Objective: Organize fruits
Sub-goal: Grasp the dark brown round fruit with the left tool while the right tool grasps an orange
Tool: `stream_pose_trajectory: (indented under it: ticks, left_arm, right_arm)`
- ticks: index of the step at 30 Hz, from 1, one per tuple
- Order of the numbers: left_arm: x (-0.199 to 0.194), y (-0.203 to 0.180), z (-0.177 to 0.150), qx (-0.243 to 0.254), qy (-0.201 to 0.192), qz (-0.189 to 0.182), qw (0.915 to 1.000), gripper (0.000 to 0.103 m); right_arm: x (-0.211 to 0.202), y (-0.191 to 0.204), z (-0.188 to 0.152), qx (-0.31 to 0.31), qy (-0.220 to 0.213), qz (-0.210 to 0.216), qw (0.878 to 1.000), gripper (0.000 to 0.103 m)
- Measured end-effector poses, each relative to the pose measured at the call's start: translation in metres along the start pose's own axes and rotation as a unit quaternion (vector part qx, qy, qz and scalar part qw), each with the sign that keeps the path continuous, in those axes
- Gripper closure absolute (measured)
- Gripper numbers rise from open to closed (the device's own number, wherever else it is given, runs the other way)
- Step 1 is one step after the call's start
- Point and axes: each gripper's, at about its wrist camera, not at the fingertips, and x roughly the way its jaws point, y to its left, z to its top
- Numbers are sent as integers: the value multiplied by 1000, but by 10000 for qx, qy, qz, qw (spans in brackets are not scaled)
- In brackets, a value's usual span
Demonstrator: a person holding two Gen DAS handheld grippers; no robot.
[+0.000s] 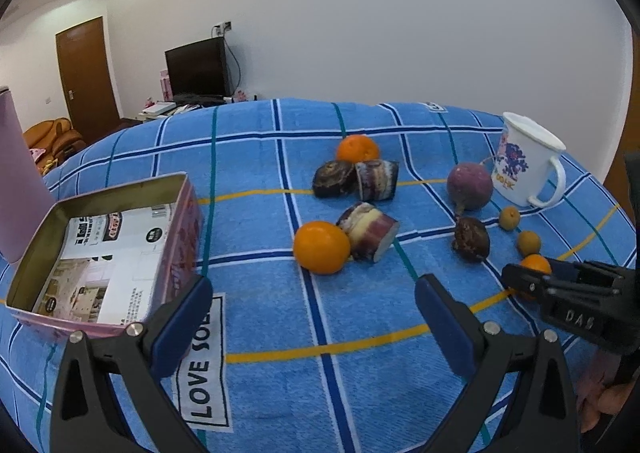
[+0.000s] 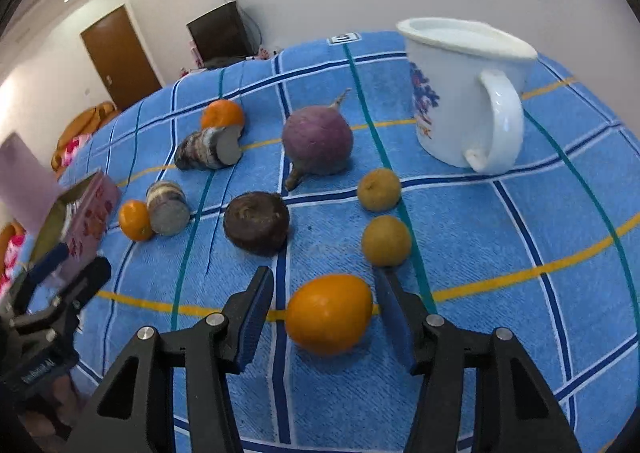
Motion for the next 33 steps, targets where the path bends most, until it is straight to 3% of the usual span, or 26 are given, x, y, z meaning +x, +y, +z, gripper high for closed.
stream_pose_trajectory:
  ticks: [5,10,12,15,17,20,23,27,30,33]
  left_arm:
    - [-1,-4,0,102,-48,-127,9999,0]
    - [-11,-18,3,300,-402,-199,9985,0]
    - [-12,-28,9,457,-430,-232,9978,0]
    - [-4,-46,21,605,-238,-583,9962,2]
    - [10,-61,29,707,-23,-721,9949,8]
    - [30,-85,36,847,205,-773,9932,14]
    - [49,-104,37,937,468,-833,9910,31]
    - [70,-117,39,932,657,-730,9908,35]
    - [83,-120,40,912,964,-794,9880,47]
    - [83,-121,41,924,914,-810,9882,63]
  right_arm:
    - [-10,-11,-7,154,-42,292,9994,61]
    - [-40,-42,-6,662,-649,567,9941,61]
    - [-51,-53,0,829,-990,524,9902,61]
    - [-64,-58,4,794,-1494,111,9855,61]
    - [-66,-56,1,680,-1710,-268,9826,61]
    - [-70,-61,-1,714,-1821,-376,9800,61]
    - [-77,-68,1,776,-1999,-577,9750,61]
    - [-77,-75,0,936,-1986,-485,9744,61]
    - [-73,-77,-3,969,-1875,-429,9765,61]
    - [-70,-76,-4,969,-1845,-413,9772,61]
